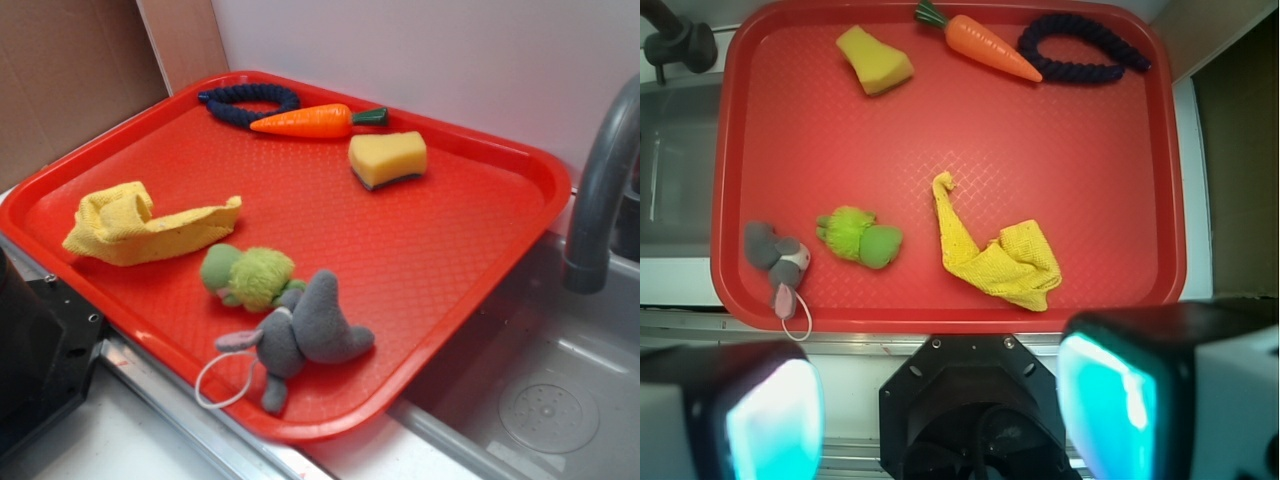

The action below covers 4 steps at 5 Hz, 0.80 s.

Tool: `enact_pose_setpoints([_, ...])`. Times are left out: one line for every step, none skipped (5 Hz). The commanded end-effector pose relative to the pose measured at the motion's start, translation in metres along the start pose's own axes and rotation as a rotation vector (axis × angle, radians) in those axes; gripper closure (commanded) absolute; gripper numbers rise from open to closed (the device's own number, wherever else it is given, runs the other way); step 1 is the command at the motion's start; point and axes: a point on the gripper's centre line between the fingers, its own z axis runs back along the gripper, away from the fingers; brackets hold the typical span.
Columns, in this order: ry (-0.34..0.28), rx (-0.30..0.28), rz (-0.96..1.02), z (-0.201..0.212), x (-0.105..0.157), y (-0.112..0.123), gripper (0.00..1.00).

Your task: Grab the green sponge.

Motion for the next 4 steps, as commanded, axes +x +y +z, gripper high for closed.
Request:
enact_pose_setpoints([0.0, 0.0, 0.0, 0.0, 0.0, 0.0, 0.0])
enact_pose_setpoints([-0.015, -0.122, -0.242, -0.049, 0.046, 0.006, 0.0])
enact_pose_setpoints([0.09, 0.03, -0.302, -0.07, 0.086, 0.022, 0.0])
enact_pose_setpoints([0.09, 0.03, -0.302, -0.07, 0.086, 0.022, 0.0])
